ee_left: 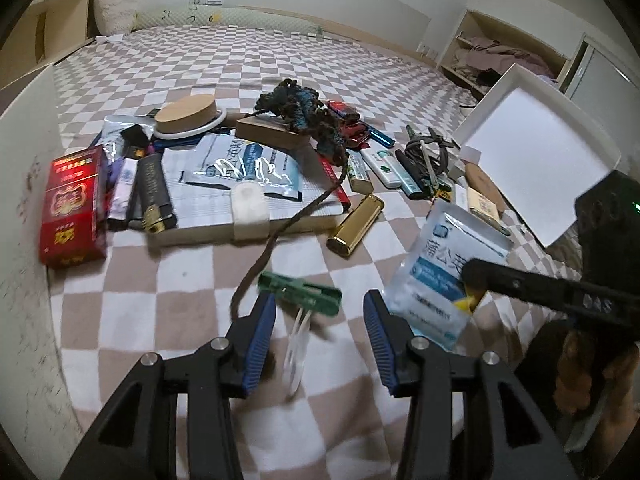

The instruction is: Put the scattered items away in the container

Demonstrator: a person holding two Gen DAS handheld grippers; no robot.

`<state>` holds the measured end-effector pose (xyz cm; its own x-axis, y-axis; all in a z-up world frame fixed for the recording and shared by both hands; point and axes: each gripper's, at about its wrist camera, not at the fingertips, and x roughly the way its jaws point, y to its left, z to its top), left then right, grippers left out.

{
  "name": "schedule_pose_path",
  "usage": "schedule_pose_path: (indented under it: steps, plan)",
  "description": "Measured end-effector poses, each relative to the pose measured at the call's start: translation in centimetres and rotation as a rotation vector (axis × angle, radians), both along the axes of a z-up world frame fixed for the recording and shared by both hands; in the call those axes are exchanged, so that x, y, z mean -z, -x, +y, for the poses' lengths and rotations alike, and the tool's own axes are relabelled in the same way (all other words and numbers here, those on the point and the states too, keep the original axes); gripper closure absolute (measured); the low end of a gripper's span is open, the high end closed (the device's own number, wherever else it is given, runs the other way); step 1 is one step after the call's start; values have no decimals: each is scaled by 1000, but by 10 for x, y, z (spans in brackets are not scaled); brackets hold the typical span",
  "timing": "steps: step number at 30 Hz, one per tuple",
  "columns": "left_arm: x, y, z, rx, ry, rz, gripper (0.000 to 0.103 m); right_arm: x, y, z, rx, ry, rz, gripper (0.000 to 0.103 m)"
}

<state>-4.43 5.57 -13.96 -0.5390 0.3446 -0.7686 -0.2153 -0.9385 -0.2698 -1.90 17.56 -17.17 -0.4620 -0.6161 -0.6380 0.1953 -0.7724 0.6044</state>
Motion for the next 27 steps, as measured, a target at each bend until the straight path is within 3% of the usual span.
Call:
schedule_pose_path:
  steps: [7, 9, 11, 16, 27]
  plan:
    - [17, 18, 5, -73, 27, -59, 58, 5, 1, 2, 7, -2, -8, 95]
    - [18, 18, 2, -85, 24, -54, 65, 6, 1, 3, 8, -1, -11, 95]
    - [18, 18, 0, -90, 34, -50, 81, 7, 1, 3, 9, -2, -13, 95]
    - [15, 13, -11, -101, 21, -45, 91, 9, 2, 5, 12, 2, -18, 95]
    - [3, -4, -24, -114, 9, -25, 91, 1, -3, 3, 20, 4, -6, 95]
